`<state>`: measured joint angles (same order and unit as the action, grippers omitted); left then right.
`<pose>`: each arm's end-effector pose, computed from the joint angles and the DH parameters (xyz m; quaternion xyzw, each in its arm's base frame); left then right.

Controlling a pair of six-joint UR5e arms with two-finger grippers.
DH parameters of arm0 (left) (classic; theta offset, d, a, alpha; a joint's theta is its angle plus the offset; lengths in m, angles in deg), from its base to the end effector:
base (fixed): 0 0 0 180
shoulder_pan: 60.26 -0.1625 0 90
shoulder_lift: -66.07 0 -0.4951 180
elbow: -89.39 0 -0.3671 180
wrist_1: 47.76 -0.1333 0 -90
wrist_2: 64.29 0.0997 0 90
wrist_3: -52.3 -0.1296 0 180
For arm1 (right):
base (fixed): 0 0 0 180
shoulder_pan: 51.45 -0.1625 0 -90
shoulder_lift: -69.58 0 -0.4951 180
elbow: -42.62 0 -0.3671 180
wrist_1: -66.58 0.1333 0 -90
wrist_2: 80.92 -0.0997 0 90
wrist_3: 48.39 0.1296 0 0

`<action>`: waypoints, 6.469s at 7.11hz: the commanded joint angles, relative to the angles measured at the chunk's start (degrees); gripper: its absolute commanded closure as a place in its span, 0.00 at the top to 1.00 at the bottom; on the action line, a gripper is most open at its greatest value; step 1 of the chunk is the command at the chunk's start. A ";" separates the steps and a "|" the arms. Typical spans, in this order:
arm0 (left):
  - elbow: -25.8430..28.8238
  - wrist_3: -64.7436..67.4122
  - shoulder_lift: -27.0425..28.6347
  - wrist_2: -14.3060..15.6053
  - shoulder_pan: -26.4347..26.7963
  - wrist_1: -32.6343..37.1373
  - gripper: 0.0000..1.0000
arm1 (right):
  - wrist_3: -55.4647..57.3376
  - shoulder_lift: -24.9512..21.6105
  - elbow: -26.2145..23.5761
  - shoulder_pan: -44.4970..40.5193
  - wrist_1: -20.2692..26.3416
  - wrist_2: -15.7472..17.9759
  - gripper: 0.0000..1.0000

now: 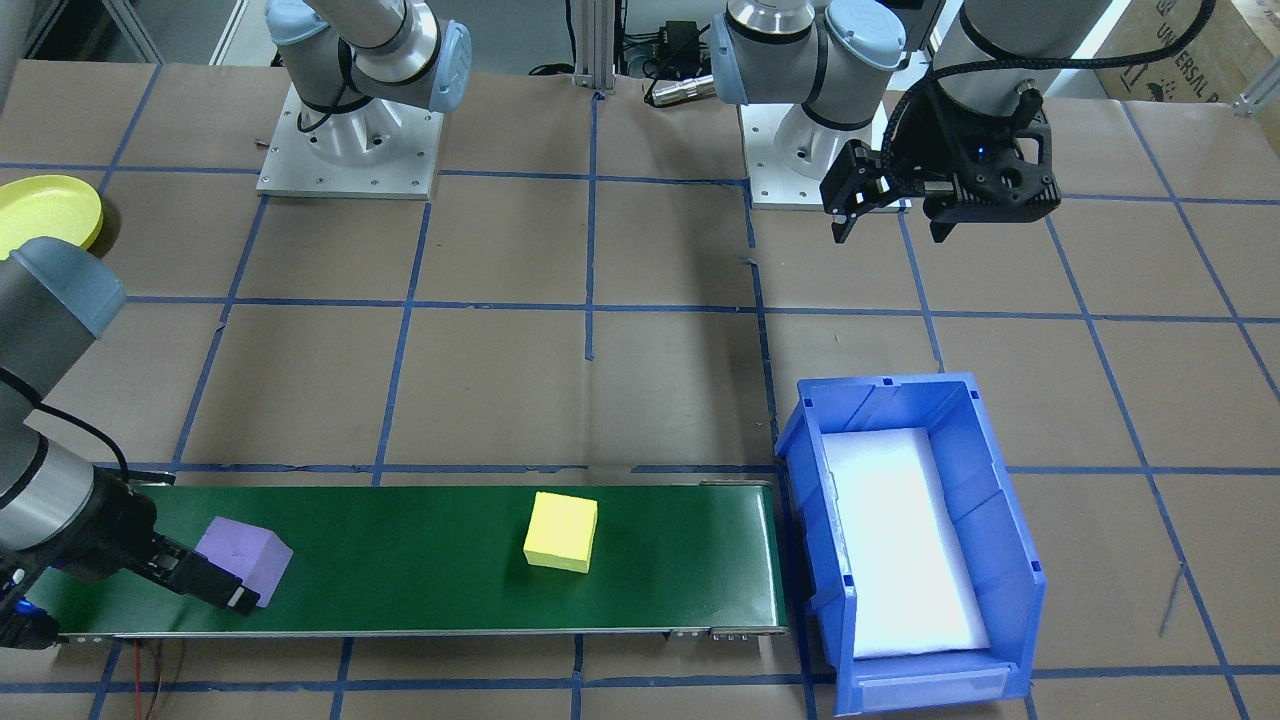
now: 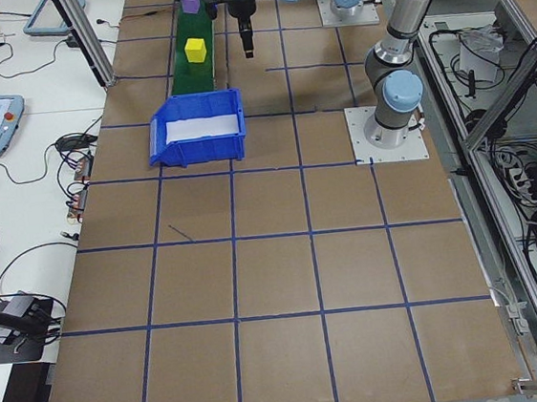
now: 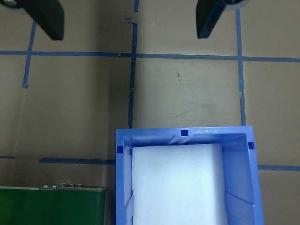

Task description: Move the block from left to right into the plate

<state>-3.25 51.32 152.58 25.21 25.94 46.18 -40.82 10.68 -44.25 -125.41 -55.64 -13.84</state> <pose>-0.1057 -0.4375 0.5273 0.0247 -0.9993 -0.0268 0.0055 -0.0135 -0.7122 0.3026 0.1932 0.9602 -0.0509 0.1953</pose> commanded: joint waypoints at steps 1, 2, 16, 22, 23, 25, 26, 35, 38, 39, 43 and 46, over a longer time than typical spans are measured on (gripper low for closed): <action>-0.09 0.01 -0.02 -0.03 0.02 -0.08 1.00 | -1.85 0.37 -0.23 0.13 0.05 2.77 1.00; 0.00 0.01 -0.02 -0.03 0.10 -0.08 1.00 | -4.81 0.02 0.12 0.13 0.39 6.10 0.88; 0.00 -0.08 -0.11 -0.12 0.02 0.01 1.00 | -57.75 -9.48 -11.71 37.37 0.72 26.08 0.37; -0.18 -0.95 0.16 -0.03 -0.51 -0.25 1.00 | -57.40 -8.95 -13.94 39.94 -1.54 26.00 1.00; -0.61 -0.87 0.16 -0.03 -0.34 -0.17 1.00 | -55.49 -9.64 -13.77 39.42 -1.19 25.30 1.00; -0.70 -0.87 0.16 -0.03 -0.16 -0.17 1.00 | -47.22 -11.75 -10.35 32.87 0.73 22.16 1.00; -0.36 -0.87 0.16 -0.03 -0.16 -0.17 1.00 | -42.33 -12.11 -9.56 30.39 3.53 19.43 1.00; -1.06 -0.96 -0.55 0.41 -0.16 -0.08 1.00 | -3.03 -9.21 -4.72 10.76 3.39 -3.77 1.00; -1.06 -1.04 -0.55 0.41 -0.16 -0.08 1.00 | -2.72 -7.20 -5.06 7.78 1.99 -4.15 1.00; -1.06 -1.04 -0.55 0.41 -0.16 -0.08 1.00 | -5.26 -7.02 -5.50 7.77 1.98 -3.63 1.00; -1.14 -1.04 -0.55 0.24 -0.07 -0.08 1.00 | -9.30 -5.70 -6.47 7.77 1.89 -0.47 1.00; -1.14 -1.04 -0.55 0.24 -0.07 -0.08 1.00 | -14.60 -3.41 -6.12 7.86 -3.20 4.90 0.99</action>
<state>-4.39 50.28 152.06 25.45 25.87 46.11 -54.52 6.64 -50.64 -117.63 -57.48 -10.44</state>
